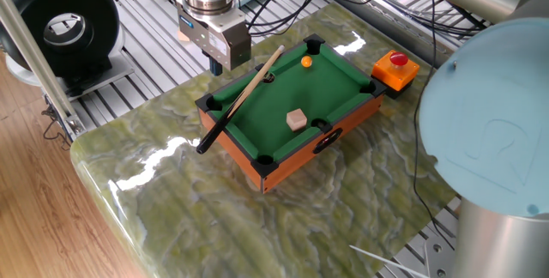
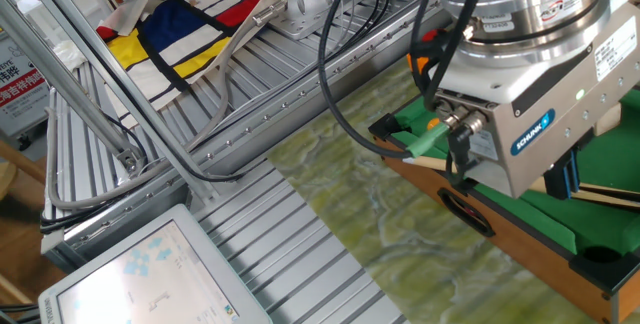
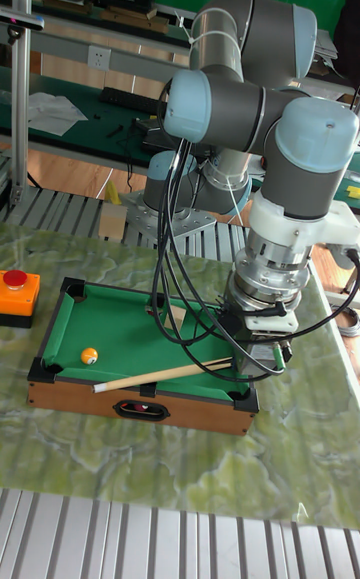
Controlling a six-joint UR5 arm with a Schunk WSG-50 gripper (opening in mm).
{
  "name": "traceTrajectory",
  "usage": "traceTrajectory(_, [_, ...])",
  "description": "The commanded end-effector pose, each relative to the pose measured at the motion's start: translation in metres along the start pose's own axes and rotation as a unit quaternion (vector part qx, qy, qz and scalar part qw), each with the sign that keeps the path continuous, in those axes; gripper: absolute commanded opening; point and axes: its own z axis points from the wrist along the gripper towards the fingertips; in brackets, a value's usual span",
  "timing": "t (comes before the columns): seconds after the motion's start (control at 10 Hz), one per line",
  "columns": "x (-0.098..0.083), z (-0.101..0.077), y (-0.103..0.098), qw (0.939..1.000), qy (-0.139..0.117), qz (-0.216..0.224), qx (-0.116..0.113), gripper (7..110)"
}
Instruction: Hit the pool ball
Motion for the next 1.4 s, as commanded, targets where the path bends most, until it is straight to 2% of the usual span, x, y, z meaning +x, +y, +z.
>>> traceTrajectory(0.0, [0.0004,-0.0013,-0.0008,1.0000,-0.001,0.009,0.001,7])
traceTrajectory(1.3, [-0.0003,-0.0013,-0.0024,1.0000,-0.002,0.009,0.004,7])
